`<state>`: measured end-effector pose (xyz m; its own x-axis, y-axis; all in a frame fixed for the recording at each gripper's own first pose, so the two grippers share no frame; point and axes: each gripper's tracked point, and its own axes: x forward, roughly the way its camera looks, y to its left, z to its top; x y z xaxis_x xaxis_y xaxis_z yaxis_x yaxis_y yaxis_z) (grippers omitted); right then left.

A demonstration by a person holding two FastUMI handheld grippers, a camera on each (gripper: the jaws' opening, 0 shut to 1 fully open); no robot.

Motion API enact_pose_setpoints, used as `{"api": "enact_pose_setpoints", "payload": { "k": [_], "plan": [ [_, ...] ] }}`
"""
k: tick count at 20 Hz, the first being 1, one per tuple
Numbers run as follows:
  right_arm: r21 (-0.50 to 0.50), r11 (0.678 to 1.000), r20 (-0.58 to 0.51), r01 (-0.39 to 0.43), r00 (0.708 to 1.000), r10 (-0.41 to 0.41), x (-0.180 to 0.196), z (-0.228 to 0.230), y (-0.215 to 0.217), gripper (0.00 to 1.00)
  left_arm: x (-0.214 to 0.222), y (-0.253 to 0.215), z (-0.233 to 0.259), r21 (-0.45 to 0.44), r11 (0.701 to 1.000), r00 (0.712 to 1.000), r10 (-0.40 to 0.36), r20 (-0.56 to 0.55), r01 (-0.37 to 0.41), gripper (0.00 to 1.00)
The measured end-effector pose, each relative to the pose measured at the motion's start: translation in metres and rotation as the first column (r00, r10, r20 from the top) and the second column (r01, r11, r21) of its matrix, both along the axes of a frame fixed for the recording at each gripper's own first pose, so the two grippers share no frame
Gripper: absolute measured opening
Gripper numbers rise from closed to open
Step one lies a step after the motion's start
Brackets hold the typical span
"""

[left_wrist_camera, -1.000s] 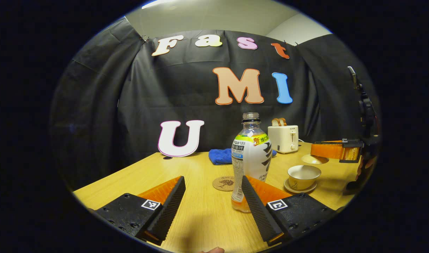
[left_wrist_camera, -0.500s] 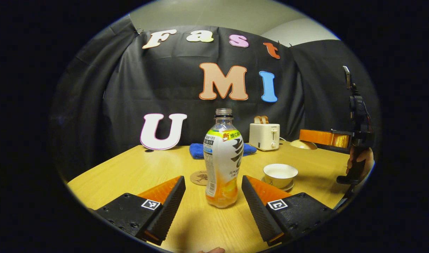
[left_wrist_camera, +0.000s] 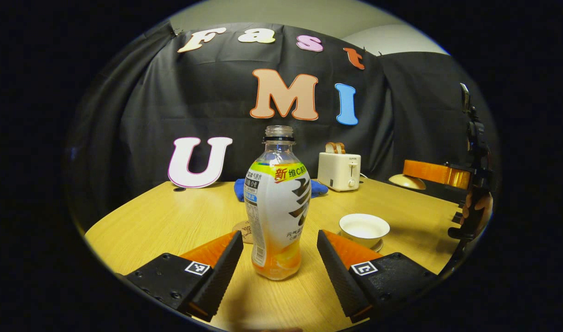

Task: Open the teacup lid with one hand, grasp the water bottle and pour water into the teacup with the other hand; after pouring, place the water bottle on the coaster and then close the teacup lid.

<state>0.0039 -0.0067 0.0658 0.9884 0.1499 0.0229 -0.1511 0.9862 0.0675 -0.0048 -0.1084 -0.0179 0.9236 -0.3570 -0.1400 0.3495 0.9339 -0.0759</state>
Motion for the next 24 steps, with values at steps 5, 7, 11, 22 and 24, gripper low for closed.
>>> {"api": "enact_pose_setpoints", "payload": {
  "k": [5,7,11,22,24],
  "plan": [
    [0.006,1.000,0.001,0.029,1.000,-0.029,-0.005,0.002,-0.017,0.31,0.010,-0.003,0.001,-0.009,1.000,1.000,0.017,0.001,-0.017,0.87],
    [0.015,0.999,-0.001,0.036,0.999,-0.036,-0.006,0.003,-0.022,0.32,0.014,-0.002,0.002,-0.012,1.000,1.000,0.026,0.003,-0.026,0.81],
    [0.024,0.999,0.010,0.036,0.999,-0.036,-0.008,0.009,-0.024,0.31,0.016,-0.003,0.001,-0.015,0.999,1.000,0.028,0.003,-0.028,0.67],
    [0.040,0.999,0.022,0.036,0.999,-0.036,-0.014,0.018,-0.030,0.31,0.025,-0.003,0.006,0.181,0.983,1.000,0.023,0.008,-0.024,0.55],
    [0.042,0.999,0.022,0.033,0.999,-0.034,-0.016,0.019,-0.030,0.31,0.028,0.000,0.009,0.272,0.962,0.999,0.025,0.036,-0.034,0.55]
  ]
}}
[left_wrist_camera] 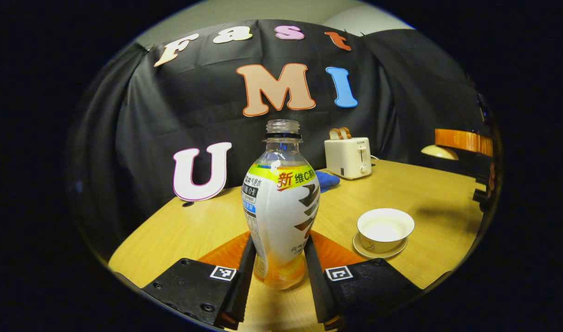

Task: Open the teacup lid with one hand, grasp the water bottle and pour water into the teacup with the other hand; after pouring, place the water bottle on the coaster and then close the teacup lid.

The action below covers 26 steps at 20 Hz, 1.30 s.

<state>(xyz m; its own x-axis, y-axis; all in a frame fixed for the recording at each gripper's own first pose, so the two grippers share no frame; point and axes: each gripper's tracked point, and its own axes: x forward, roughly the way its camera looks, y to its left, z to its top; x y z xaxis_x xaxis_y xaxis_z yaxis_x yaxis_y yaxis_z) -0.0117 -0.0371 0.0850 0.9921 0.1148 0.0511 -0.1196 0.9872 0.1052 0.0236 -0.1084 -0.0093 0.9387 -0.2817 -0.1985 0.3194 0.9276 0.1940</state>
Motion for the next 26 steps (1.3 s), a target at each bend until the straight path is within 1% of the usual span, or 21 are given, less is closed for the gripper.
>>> {"api": "enact_pose_setpoints", "payload": {
  "k": [1,3,5,7,8,9,10,12,14,17,18,23,24,25,26],
  "plan": [
    [0.000,1.000,0.001,0.000,1.000,0.000,0.000,0.001,0.000,0.30,0.001,0.002,0.001,0.055,0.998,1.000,0.003,0.016,-0.003,0.55],
    [0.001,1.000,0.004,0.001,1.000,-0.001,0.000,0.002,-0.001,0.31,0.005,0.005,0.000,0.166,0.986,0.999,0.001,0.044,-0.009,0.55],
    [-0.003,1.000,0.008,0.012,1.000,-0.012,-0.001,0.003,-0.004,0.32,0.005,0.005,-0.001,0.235,0.972,0.998,-0.006,0.064,-0.009,0.55],
    [0.004,1.000,0.010,0.012,1.000,-0.012,-0.002,0.004,-0.005,0.31,0.005,0.004,-0.007,0.285,0.959,0.998,-0.012,0.069,-0.008,0.55],
    [0.010,1.000,0.010,0.011,1.000,-0.012,-0.001,0.005,-0.006,0.32,0.005,0.003,-0.008,0.316,0.949,0.997,-0.014,0.072,-0.009,0.55],
    [0.013,1.000,0.009,0.012,1.000,-0.012,-0.002,0.005,-0.006,0.31,0.004,0.003,-0.008,0.353,0.935,0.996,-0.012,0.083,-0.018,0.55],
    [0.015,1.000,0.011,0.017,1.000,-0.017,-0.002,0.006,-0.008,0.30,0.004,0.002,-0.007,0.394,0.919,0.995,-0.023,0.094,-0.016,0.55],
    [0.014,1.000,0.012,0.021,1.000,-0.021,-0.002,0.007,-0.011,0.32,0.005,-0.005,-0.009,0.482,0.876,0.992,-0.057,0.112,-0.004,0.56],
    [0.017,1.000,0.016,0.021,1.000,-0.021,-0.003,0.007,-0.010,0.32,0.003,-0.008,-0.013,0.547,0.837,0.988,-0.091,0.122,0.009,0.55],
    [0.019,1.000,0.015,0.021,1.000,-0.021,-0.003,0.008,-0.011,0.31,-0.001,-0.013,-0.019,0.609,0.793,0.985,-0.118,0.128,0.015,0.55],
    [0.019,1.000,0.015,0.019,1.000,-0.020,-0.004,0.008,-0.010,0.30,0.000,-0.014,-0.021,0.634,0.773,0.984,-0.126,0.129,0.015,0.55],
    [0.017,1.000,0.016,0.015,1.000,-0.016,-0.004,0.009,-0.009,0.31,0.009,-0.007,-0.023,0.759,0.651,0.977,-0.155,0.148,-0.011,0.55],
    [0.017,1.000,0.015,0.015,1.000,-0.015,-0.004,0.008,-0.009,0.30,0.010,-0.007,-0.022,0.774,0.634,0.975,-0.163,0.149,-0.012,0.55],
    [0.016,1.000,0.014,0.014,1.000,-0.014,-0.004,0.008,-0.009,0.32,0.010,-0.006,-0.022,0.786,0.617,0.975,-0.165,0.149,-0.016,0.55],
    [0.016,1.000,0.012,0.012,1.000,-0.012,-0.004,0.008,-0.008,0.30,0.011,-0.005,-0.024,0.801,0.598,0.976,-0.167,0.143,-0.016,0.55]
  ]
}}
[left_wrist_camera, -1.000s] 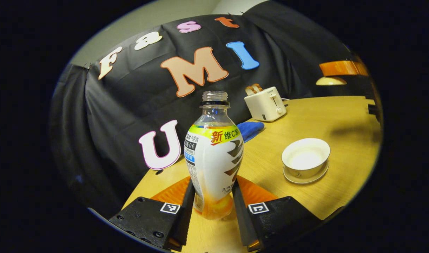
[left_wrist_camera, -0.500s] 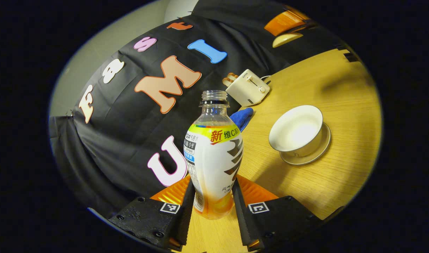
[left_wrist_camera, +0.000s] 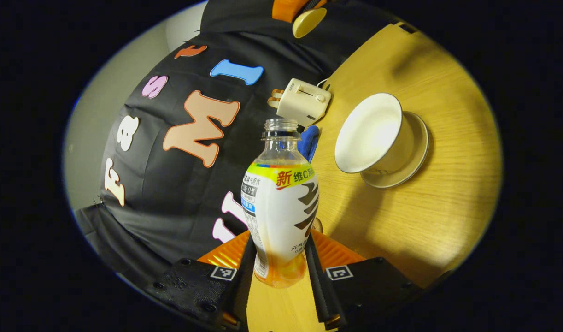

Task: Open the teacup lid with one hand, grasp the water bottle and pour water into the teacup with the other hand; after pouring, place the water bottle on the coaster and then close the teacup lid.

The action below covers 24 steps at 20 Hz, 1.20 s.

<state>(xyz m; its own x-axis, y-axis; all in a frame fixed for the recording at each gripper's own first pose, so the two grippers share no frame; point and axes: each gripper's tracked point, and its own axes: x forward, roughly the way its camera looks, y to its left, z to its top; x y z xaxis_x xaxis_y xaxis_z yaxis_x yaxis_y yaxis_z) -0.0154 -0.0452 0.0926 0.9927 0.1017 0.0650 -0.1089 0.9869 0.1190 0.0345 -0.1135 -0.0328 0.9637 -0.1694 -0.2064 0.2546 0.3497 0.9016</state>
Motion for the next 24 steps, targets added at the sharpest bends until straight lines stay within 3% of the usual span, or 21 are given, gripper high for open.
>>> {"api": "enact_pose_setpoints", "payload": {
  "k": [10,24],
  "plan": [
    [-0.007,1.000,0.001,-0.011,1.000,0.011,-0.001,0.001,0.004,0.30,0.006,-0.002,0.005,0.221,0.974,0.998,-0.049,0.043,0.039,0.55],
    [-0.003,1.000,0.003,-0.025,1.000,0.025,-0.004,0.003,0.007,0.30,0.010,-0.002,0.017,0.455,0.889,0.994,-0.094,0.059,0.057,0.55]
  ]
}}
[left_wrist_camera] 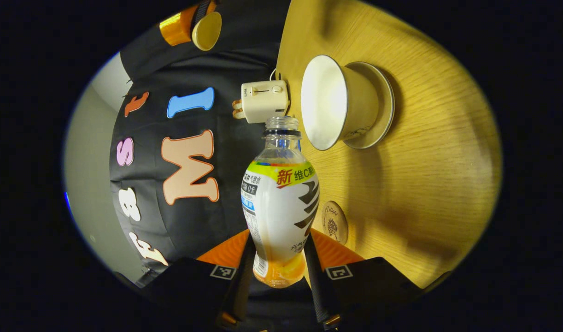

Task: Open the teacup lid with one hand, grasp the water bottle and pour water into the teacup with the other hand; after pouring, place the water bottle on the coaster and then close the teacup lid.

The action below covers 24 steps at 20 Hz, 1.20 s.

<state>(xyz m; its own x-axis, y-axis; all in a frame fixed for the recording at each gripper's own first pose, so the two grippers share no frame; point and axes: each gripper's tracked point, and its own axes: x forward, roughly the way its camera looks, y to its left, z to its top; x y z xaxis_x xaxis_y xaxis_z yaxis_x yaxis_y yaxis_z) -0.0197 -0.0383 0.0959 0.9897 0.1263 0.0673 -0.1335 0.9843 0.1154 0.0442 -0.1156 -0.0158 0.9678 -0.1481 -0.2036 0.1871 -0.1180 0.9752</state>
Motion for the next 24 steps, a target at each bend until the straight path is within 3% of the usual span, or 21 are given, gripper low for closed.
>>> {"api": "enact_pose_setpoints", "payload": {
  "k": [9,24],
  "plan": [
    [0.008,1.000,0.000,0.007,1.000,-0.007,-0.001,0.002,-0.005,0.31,0.003,0.005,0.005,0.134,0.991,1.000,0.012,-0.013,-0.010,0.55],
    [0.000,1.000,0.026,-0.022,0.999,0.022,-0.010,0.013,0.006,0.31,0.004,0.003,0.039,0.350,0.937,0.997,-0.028,0.070,0.001,0.55]
  ]
}}
